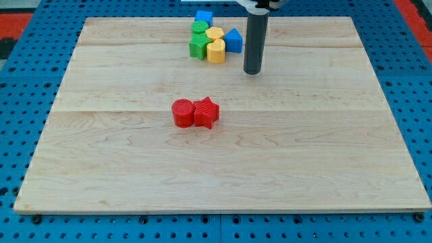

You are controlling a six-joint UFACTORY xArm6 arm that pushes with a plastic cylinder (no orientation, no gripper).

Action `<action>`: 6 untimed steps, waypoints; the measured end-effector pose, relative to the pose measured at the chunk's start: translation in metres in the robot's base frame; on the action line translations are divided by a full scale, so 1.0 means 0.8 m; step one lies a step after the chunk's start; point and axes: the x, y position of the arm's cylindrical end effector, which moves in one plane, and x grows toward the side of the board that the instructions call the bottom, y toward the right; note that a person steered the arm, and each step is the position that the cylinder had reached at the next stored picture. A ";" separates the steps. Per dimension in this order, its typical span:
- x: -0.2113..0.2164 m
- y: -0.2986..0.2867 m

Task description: Slightly move the arm to the bottom right of the blue triangle

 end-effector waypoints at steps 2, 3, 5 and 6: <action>-0.008 0.000; -0.008 0.000; -0.009 -0.005; -0.010 -0.005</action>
